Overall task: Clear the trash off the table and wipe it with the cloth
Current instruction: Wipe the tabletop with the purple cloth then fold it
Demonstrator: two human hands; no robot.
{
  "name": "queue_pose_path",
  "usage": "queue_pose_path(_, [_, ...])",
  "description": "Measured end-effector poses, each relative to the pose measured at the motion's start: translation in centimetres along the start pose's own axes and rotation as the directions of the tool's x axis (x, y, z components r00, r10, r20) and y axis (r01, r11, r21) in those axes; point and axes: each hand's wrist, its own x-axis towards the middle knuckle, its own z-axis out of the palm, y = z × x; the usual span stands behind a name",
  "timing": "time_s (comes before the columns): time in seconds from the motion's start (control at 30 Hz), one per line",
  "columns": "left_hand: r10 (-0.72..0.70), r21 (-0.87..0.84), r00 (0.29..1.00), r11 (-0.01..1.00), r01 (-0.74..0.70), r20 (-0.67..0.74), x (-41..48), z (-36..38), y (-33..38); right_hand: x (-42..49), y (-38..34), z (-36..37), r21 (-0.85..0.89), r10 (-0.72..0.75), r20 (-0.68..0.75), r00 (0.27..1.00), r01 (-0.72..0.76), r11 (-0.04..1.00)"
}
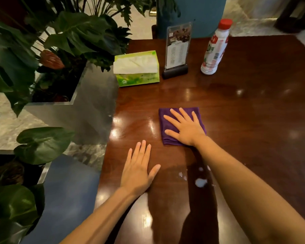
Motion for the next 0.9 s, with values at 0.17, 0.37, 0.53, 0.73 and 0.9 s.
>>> queue_pose_path(0.17, [-0.014, 0.051, 1.000, 0.999, 0.013, 0.018, -0.1, 0.1, 0.1, -2.3, 4.9, -0.5, 0.019, 0.124, 0.000, 0.992, -0.124, 0.992])
queue_pose_path(0.37, [-0.022, 0.071, 0.999, 0.997, 0.018, 0.049, -0.1, 0.2, 0.0, -6.5, 9.9, -0.3, 0.046, 0.262, -0.015, 0.965, -0.261, 0.964])
queue_pose_path(0.53, [-0.023, 0.106, 0.999, 0.994, 0.018, 0.046, 0.0, 0.4, -0.1, -10.5, 13.1, 0.1, 0.077, 0.360, -0.008, 0.933, -0.359, 0.930])
queue_pose_path(0.73, [-0.036, 0.082, 0.996, 0.996, 0.029, 0.082, 0.1, 0.2, 0.0, -15.3, 15.0, 0.7, 0.119, 0.455, -0.001, 0.890, -0.452, 0.884])
queue_pose_path(0.9, [-0.060, 0.088, 0.992, 0.995, 0.050, 0.112, 0.1, -0.2, 0.3, -19.4, 13.4, 2.1, 0.120, 0.463, -0.060, 0.884, -0.454, 0.883])
